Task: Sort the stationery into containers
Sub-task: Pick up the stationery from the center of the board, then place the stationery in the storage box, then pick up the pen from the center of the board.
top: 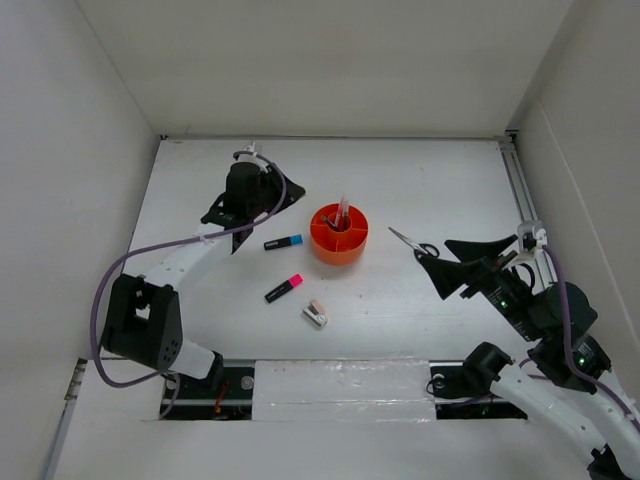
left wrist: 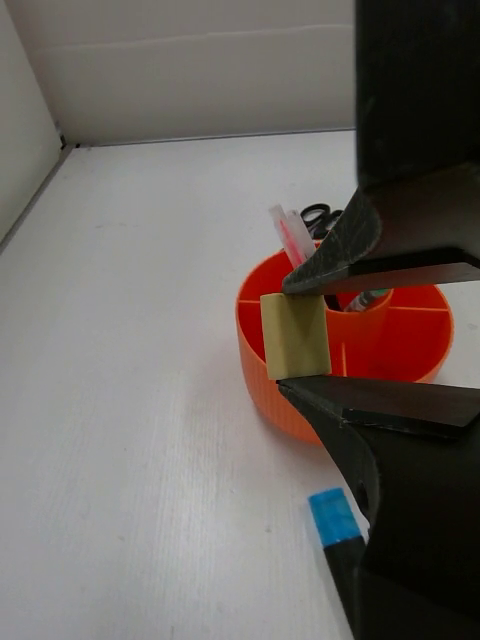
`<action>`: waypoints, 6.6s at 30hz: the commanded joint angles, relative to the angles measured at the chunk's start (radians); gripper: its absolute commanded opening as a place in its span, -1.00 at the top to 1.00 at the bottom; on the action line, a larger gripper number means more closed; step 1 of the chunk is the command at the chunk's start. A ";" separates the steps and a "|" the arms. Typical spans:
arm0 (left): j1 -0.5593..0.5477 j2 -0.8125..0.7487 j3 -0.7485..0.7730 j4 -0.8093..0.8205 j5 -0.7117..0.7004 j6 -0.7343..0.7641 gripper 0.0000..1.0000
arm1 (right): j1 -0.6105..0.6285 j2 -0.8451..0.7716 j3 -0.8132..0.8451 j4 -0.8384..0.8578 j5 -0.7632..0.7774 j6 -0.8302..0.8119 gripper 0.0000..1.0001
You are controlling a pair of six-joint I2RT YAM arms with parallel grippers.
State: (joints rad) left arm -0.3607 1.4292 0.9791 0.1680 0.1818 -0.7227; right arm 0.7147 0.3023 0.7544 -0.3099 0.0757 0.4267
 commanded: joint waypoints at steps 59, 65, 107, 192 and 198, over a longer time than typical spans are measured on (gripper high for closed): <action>-0.290 0.352 0.533 -0.556 -0.495 -0.208 1.00 | 0.006 -0.041 0.100 -0.103 0.061 -0.002 -0.99; -0.290 0.361 0.543 -0.565 -0.507 -0.219 1.00 | 0.006 -0.042 0.109 -0.112 0.061 -0.002 -0.99; -0.328 0.379 0.504 -0.564 -0.498 -0.210 0.85 | 0.006 -0.060 0.109 -0.112 0.070 -0.002 -0.99; -0.072 -0.098 -0.170 -0.075 -0.123 0.896 -1.00 | 0.006 -0.114 0.062 -0.034 -0.071 -0.043 -0.99; 0.026 -0.064 -0.214 -0.010 -0.078 0.937 -1.00 | 0.006 -0.163 0.062 -0.054 -0.094 -0.043 -0.99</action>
State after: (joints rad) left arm -0.3840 1.3567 0.7559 0.0608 0.0349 0.1692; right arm 0.7147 0.1658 0.8143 -0.4038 0.0135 0.3958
